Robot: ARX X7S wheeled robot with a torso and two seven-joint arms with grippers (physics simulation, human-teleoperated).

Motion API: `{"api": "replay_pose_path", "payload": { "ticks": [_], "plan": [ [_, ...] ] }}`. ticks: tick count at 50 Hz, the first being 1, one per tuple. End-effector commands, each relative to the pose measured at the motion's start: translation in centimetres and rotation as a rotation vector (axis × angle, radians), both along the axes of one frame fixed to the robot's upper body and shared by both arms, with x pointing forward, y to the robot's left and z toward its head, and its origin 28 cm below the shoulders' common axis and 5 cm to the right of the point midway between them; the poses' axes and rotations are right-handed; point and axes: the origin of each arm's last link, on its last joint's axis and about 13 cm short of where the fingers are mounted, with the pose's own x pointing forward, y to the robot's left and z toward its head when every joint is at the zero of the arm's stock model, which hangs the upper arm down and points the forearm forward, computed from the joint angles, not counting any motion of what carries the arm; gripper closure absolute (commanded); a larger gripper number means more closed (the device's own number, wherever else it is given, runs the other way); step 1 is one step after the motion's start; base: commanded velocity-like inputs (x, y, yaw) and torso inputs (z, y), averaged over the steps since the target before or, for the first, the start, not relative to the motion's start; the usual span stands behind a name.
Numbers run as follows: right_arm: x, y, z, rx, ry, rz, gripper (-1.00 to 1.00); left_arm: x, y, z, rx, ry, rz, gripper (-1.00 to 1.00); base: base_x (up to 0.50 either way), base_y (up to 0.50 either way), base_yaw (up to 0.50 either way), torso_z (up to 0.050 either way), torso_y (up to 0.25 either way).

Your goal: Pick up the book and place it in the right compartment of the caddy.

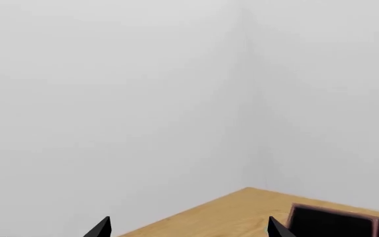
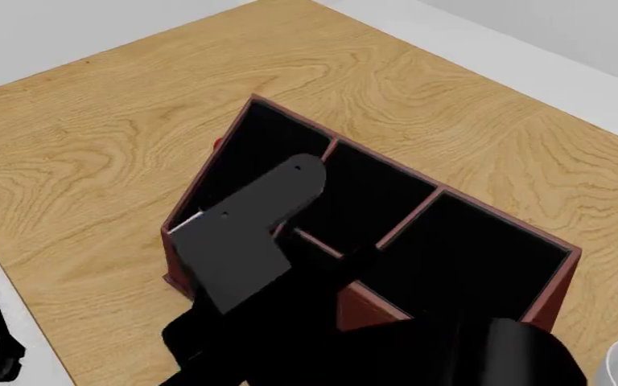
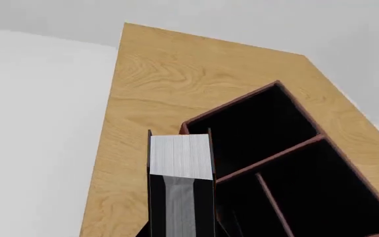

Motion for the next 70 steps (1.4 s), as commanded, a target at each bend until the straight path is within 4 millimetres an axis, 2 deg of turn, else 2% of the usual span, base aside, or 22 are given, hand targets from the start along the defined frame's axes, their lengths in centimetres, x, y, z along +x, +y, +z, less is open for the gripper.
{"api": "replay_pose_path", "payload": {
  "ticks": [1,15,32,41,59,70],
  "plan": [
    [1.1,-0.6,3.9,0.070,-0.098,-0.061,1.00,-0.4,0.5,0.5,-0.014,-0.014,0.020,-1.00,0.00,0.00,0.00,0.000,0.010],
    [1.8,-1.2,7.6,0.105,-0.174,-0.140,1.00,-0.5,0.7,0.7,-0.020,-0.020,0.034,-1.00,0.00,0.00,0.00,0.000,0.001],
    [2.9,-2.1,11.1,0.140,-0.243,-0.250,1.00,-0.5,0.7,0.7,-0.023,-0.019,0.036,-1.00,0.00,0.00,0.00,0.000,0.001],
    [3.5,-2.7,13.9,0.147,-0.283,-0.307,1.00,-0.6,0.9,0.8,-0.033,-0.022,0.037,-1.00,0.00,0.00,0.00,0.000,0.001],
    [4.8,-4.4,15.4,0.154,-0.210,-0.384,1.00,-0.5,1.0,0.8,-0.035,-0.018,0.036,-1.00,0.00,0.00,0.00,0.001,0.001],
    [4.3,-5.8,16.3,0.103,-0.184,-0.471,1.00,-0.4,0.8,0.7,-0.031,-0.015,0.031,-1.00,0.00,0.00,0.00,0.000,0.002]
  ]
}}
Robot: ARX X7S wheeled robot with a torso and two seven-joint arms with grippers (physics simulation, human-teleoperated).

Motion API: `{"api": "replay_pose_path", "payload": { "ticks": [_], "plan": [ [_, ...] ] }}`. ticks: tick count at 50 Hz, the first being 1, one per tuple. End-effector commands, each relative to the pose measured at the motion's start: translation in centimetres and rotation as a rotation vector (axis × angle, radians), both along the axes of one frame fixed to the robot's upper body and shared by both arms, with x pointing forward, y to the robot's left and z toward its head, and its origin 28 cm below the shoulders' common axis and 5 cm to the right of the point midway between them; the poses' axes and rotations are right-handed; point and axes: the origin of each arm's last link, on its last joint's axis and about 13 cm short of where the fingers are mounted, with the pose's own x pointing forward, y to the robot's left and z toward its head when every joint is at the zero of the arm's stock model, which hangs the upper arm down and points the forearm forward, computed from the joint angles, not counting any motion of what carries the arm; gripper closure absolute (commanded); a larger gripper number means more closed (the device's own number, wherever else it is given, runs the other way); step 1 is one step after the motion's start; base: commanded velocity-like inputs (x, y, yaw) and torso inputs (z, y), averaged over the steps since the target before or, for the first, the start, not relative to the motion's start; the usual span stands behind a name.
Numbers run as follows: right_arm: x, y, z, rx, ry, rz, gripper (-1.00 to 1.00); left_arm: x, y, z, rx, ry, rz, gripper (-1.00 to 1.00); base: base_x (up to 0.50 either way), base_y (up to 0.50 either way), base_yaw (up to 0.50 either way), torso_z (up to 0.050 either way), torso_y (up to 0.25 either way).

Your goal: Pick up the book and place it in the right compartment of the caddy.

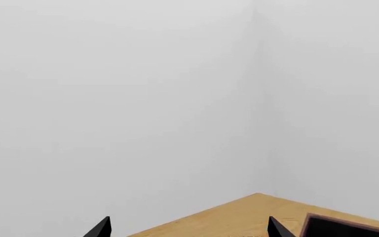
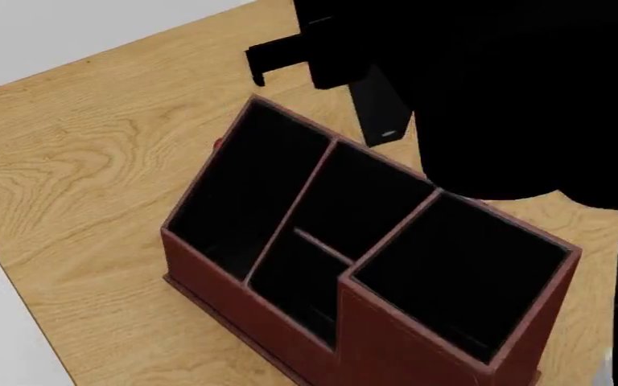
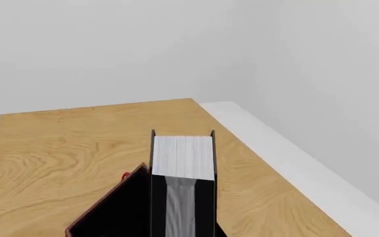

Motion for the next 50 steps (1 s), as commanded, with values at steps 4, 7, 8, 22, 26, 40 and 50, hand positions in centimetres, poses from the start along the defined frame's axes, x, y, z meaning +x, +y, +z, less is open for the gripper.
{"api": "replay_pose_path", "payload": {
  "ticks": [4,7,8,22,26,40,50],
  "plan": [
    [-0.3,-2.1,1.1,-0.004,0.033,-0.128,1.00,0.2,-0.1,-0.2,0.003,0.006,-0.005,-1.00,0.00,0.00,0.00,0.000,0.000],
    [-0.3,-2.4,0.6,0.004,0.058,-0.149,1.00,0.2,-0.1,-0.2,0.001,0.004,-0.005,-1.00,0.00,0.00,0.00,0.000,0.003],
    [-0.3,-2.4,0.6,0.006,0.060,-0.149,1.00,0.2,-0.1,-0.2,0.001,0.004,-0.005,-1.00,0.00,0.00,0.00,0.000,0.000],
    [-0.8,-3.0,-0.5,0.032,0.100,-0.240,1.00,-0.5,-0.2,0.4,-0.014,-0.005,-0.023,-1.00,0.00,0.00,0.00,0.000,0.001],
    [-0.6,-3.2,-1.3,0.033,0.124,-0.259,1.00,-0.7,-0.1,0.7,-0.023,-0.015,-0.019,-1.00,0.00,0.00,0.00,0.000,0.000],
    [0.3,-3.5,-3.8,0.014,0.187,-0.291,1.00,-0.8,0.0,0.8,-0.026,-0.025,-0.023,-1.00,0.00,0.00,0.00,0.001,0.001],
    [0.9,-3.4,-5.2,0.018,0.213,-0.286,1.00,-0.6,0.0,0.5,-0.025,-0.021,-0.022,-1.00,0.00,0.00,0.00,0.000,0.001]
  ]
}}
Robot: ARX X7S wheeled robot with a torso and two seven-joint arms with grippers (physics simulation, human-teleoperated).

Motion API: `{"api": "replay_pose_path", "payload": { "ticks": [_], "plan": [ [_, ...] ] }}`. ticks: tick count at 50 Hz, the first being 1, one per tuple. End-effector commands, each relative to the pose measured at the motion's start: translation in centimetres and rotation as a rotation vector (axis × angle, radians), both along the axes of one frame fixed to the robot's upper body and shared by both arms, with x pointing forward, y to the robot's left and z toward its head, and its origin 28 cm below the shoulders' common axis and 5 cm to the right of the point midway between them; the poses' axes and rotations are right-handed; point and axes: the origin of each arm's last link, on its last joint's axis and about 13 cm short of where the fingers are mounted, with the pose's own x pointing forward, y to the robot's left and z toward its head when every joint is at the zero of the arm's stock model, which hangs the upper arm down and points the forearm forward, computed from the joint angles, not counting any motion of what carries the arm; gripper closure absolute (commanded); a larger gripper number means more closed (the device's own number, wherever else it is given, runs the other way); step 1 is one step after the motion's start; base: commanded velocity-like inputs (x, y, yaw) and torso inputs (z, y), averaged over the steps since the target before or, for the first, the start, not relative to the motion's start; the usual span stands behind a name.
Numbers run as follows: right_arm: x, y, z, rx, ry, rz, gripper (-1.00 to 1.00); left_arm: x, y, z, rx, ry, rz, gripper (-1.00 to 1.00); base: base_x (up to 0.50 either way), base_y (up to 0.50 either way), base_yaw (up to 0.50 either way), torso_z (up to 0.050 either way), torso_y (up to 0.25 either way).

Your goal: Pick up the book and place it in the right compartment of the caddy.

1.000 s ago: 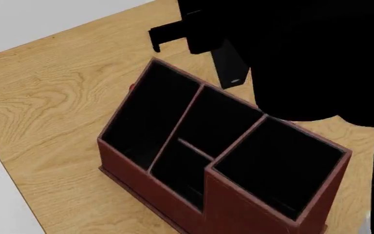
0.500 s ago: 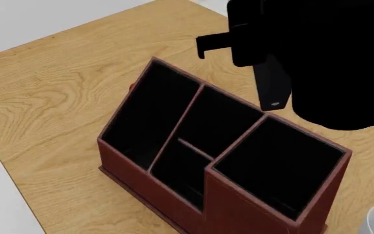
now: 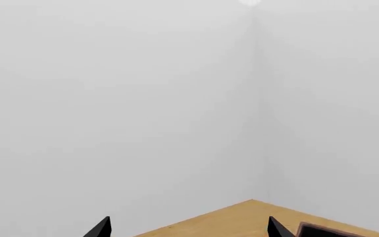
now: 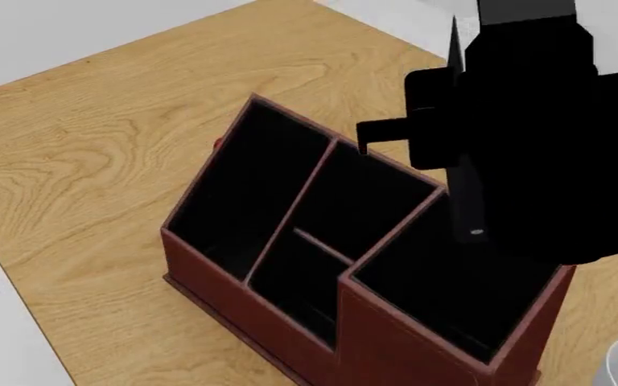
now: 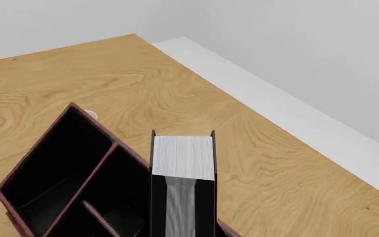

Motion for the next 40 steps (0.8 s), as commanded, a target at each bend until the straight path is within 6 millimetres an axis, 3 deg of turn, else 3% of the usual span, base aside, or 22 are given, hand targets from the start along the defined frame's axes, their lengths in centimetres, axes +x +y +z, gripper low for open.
{"api": "replay_pose_path", "payload": {
  "ticks": [1,40],
  "plan": [
    [0.5,-0.2,-1.3,-0.008,0.012,-0.024,1.00,0.1,0.0,-0.1,-0.001,0.001,-0.003,-1.00,0.00,0.00,0.00,0.000,0.000],
    [0.8,0.1,-3.7,-0.008,0.125,0.002,1.00,-0.3,0.2,0.2,-0.006,-0.009,0.006,-1.00,0.00,0.00,0.00,0.000,0.002]
  ]
}}
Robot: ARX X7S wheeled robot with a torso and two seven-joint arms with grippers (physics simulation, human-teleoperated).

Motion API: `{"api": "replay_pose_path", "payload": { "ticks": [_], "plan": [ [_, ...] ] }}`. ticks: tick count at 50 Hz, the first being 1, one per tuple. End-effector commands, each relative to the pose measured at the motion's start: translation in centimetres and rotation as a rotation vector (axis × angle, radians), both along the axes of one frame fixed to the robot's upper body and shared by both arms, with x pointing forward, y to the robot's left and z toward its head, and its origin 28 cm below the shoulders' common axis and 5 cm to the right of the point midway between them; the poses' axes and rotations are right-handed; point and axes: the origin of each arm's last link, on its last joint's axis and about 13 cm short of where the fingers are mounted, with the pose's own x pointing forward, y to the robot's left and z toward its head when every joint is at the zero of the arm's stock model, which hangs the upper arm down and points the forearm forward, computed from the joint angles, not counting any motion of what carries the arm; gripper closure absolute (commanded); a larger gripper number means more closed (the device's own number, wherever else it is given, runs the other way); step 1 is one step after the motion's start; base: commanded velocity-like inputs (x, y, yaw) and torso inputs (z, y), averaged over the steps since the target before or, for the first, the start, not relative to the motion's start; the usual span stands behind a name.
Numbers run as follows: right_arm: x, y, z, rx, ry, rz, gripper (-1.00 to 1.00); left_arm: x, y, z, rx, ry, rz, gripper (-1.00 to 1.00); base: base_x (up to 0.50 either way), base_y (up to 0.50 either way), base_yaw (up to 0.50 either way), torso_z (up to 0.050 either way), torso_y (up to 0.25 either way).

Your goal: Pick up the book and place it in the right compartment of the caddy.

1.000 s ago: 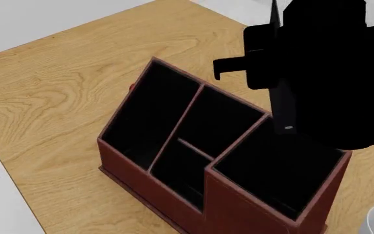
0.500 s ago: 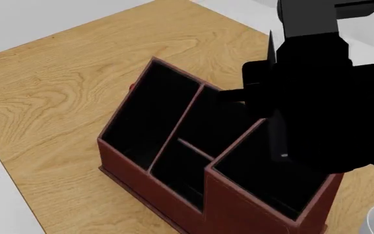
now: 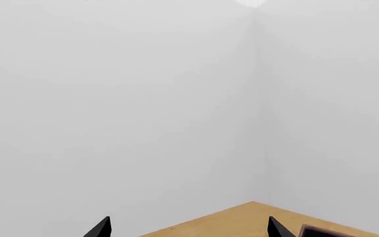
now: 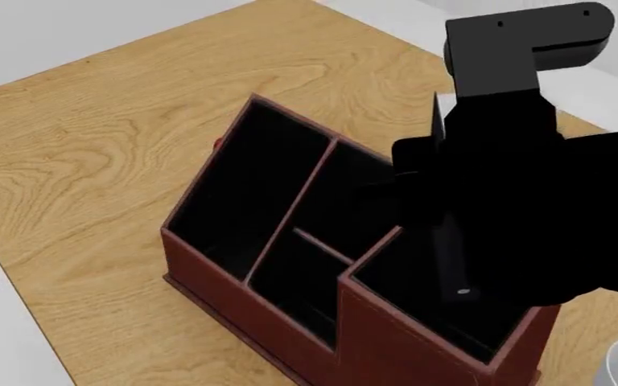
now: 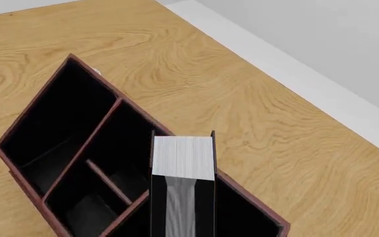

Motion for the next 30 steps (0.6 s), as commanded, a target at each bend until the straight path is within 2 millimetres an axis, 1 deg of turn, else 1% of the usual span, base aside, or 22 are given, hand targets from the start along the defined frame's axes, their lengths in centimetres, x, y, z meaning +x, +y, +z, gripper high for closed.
{"api": "replay_pose_path", "payload": {
  "ticks": [1,14,30],
  "plan": [
    [0.2,-0.1,-0.2,-0.010,-0.010,-0.010,1.00,-0.1,0.0,0.1,-0.002,-0.003,0.002,-1.00,0.00,0.00,0.00,0.000,0.000],
    [0.2,-0.5,-1.3,-0.021,0.007,-0.022,1.00,-0.1,-0.1,0.0,0.002,0.000,-0.001,-1.00,0.00,0.00,0.00,0.001,0.001],
    [0.7,-0.7,-2.1,-0.030,0.024,-0.023,1.00,0.1,0.0,-0.1,0.000,0.002,-0.005,-1.00,0.00,0.00,0.00,0.000,0.001]
  ]
}}
